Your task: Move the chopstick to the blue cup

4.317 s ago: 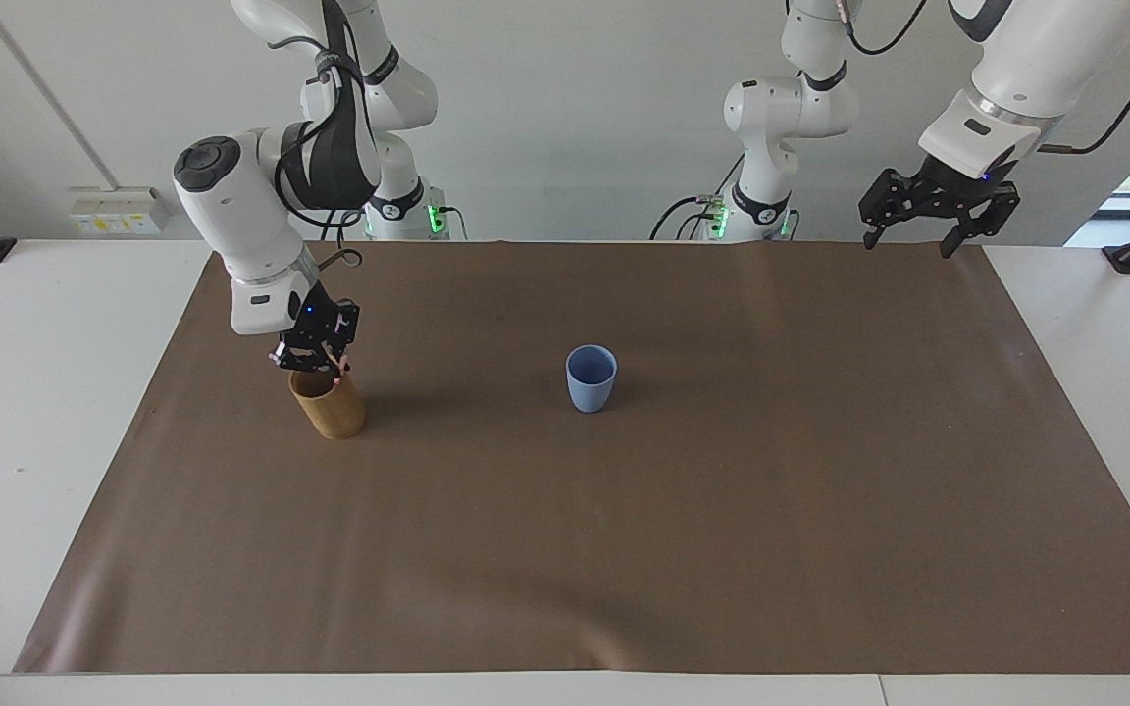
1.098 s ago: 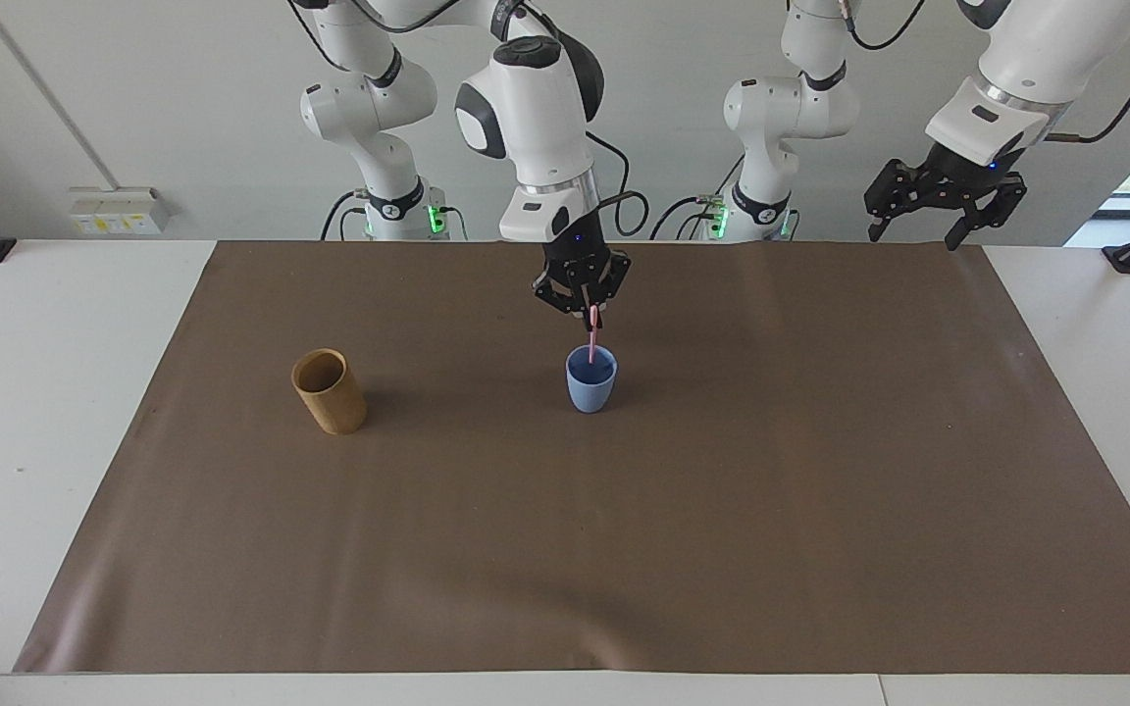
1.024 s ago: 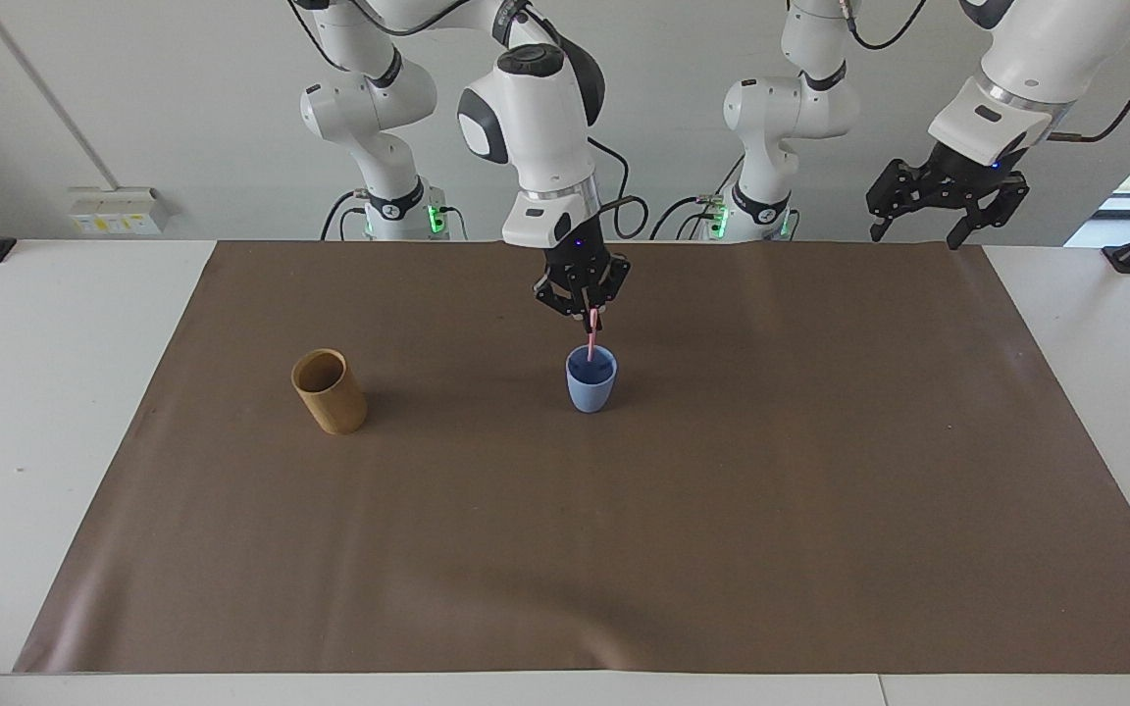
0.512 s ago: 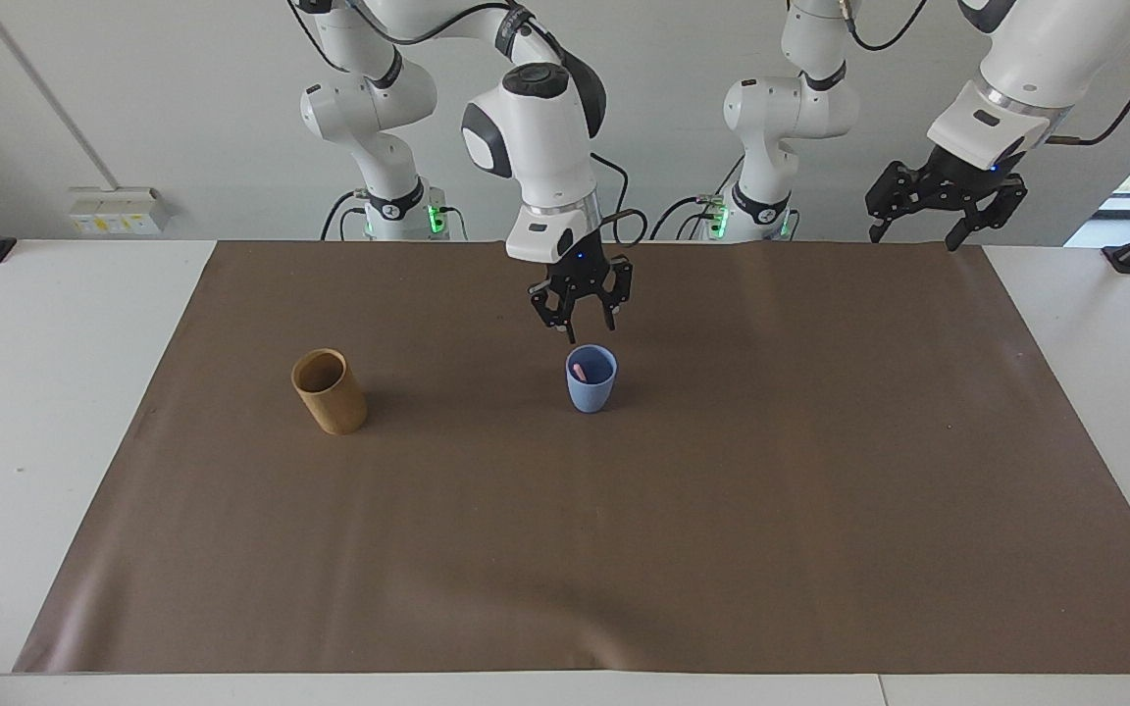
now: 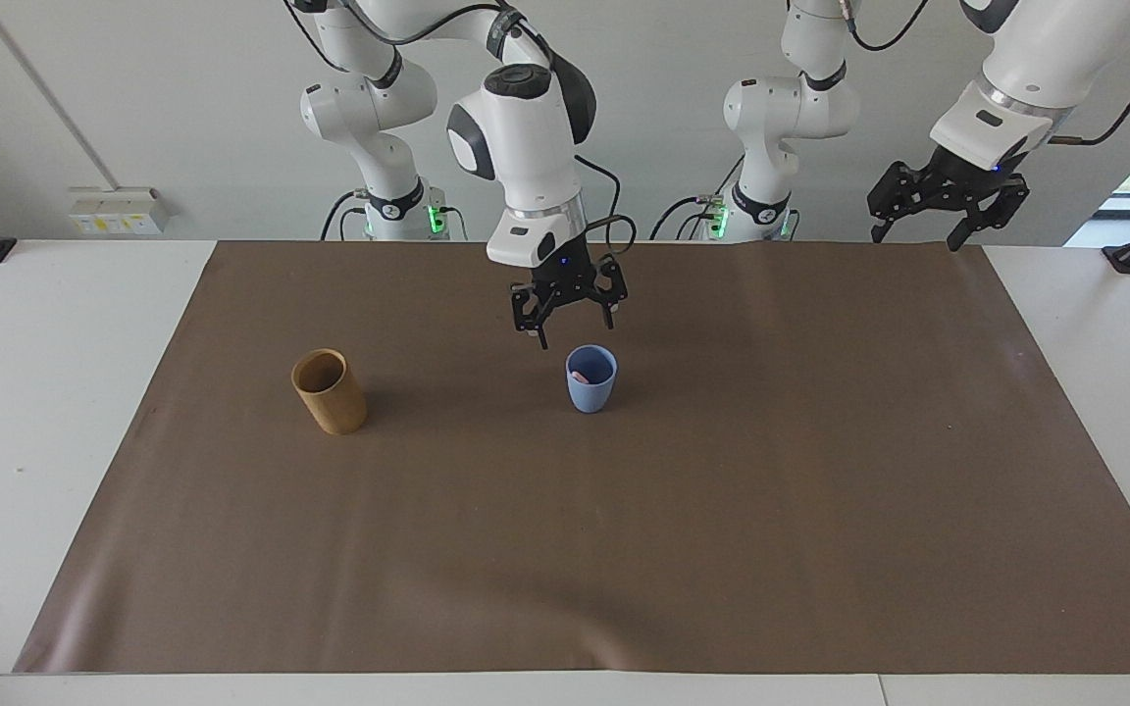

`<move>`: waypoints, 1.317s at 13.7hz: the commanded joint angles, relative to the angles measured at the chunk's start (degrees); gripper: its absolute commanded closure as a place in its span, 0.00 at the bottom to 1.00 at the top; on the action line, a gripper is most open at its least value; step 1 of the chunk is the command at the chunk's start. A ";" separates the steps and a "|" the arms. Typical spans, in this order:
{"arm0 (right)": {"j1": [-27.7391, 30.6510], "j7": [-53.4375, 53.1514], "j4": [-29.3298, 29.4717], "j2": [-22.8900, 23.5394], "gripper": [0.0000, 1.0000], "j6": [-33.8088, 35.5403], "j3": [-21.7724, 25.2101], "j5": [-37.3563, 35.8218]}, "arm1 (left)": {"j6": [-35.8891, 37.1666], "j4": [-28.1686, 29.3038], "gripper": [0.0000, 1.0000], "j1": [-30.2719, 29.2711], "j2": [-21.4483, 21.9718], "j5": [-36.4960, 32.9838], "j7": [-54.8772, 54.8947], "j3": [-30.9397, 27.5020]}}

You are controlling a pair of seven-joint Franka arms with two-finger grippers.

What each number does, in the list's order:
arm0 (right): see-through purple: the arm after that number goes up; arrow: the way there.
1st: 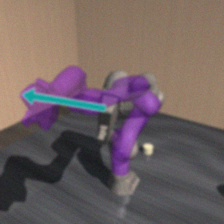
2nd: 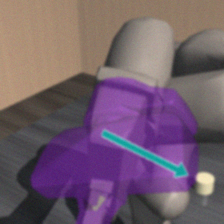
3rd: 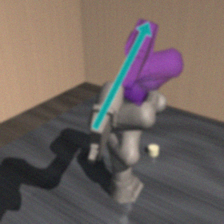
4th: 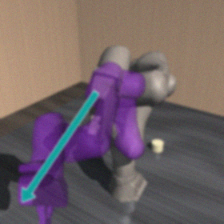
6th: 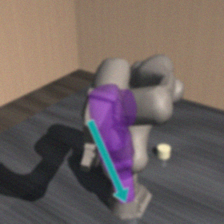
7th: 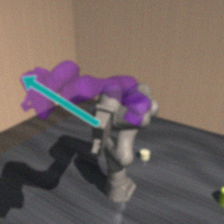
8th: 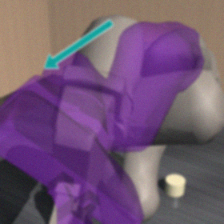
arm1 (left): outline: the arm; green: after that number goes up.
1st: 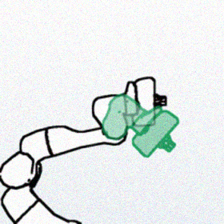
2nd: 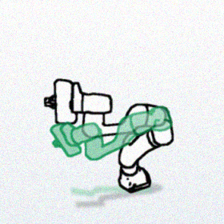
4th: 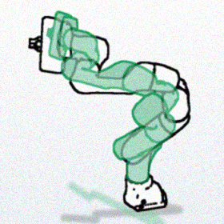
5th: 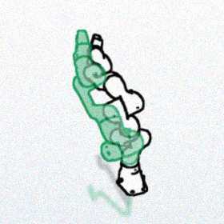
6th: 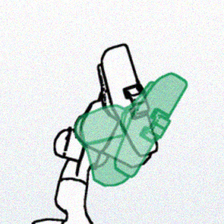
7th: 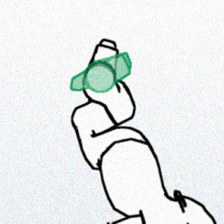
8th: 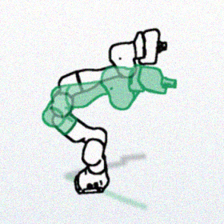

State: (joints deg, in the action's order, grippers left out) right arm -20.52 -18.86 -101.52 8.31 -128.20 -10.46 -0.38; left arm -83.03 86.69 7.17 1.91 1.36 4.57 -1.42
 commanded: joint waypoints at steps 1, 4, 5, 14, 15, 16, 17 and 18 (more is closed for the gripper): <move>4.68 0.75 1.66 -2.76 0.00 4.77 -0.35 -1.11 | 0.68 0.59 0.00 0.30 0.55 -0.22 0.18 -0.51; 9.43 0.84 4.13 -6.36 0.00 13.73 -0.27 -0.93 | 0.59 0.50 0.00 0.30 0.55 -0.22 0.18 -0.69; 11.01 0.84 5.00 -7.42 0.00 16.55 -0.27 -0.85 | 0.68 0.50 0.00 0.30 0.55 -0.22 0.18 -0.69; 16.74 0.58 12.66 -11.64 0.00 30.45 2.89 1.51 | 0.59 0.67 0.00 0.56 0.64 0.13 0.00 -0.51; 16.83 0.57 12.66 -12.17 0.00 31.51 4.55 3.18 | 0.59 0.67 0.00 0.65 0.64 0.13 0.00 -0.51; 16.83 0.57 12.75 -12.70 0.00 32.47 6.05 3.89 | 0.59 0.67 0.00 0.65 0.64 0.13 0.00 -0.51; 16.83 0.66 12.75 -13.40 0.00 33.44 7.54 3.90 | 0.68 0.67 0.00 0.65 0.64 0.13 0.00 -0.51; 16.83 0.75 12.66 -14.01 0.00 34.67 9.30 3.99 | 0.59 0.85 0.00 0.73 0.73 0.13 0.09 -0.51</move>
State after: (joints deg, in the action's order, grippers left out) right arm -4.56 -18.56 -88.65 -4.23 -95.63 -3.03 1.95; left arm -82.99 86.69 7.20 1.91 1.38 4.57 -1.51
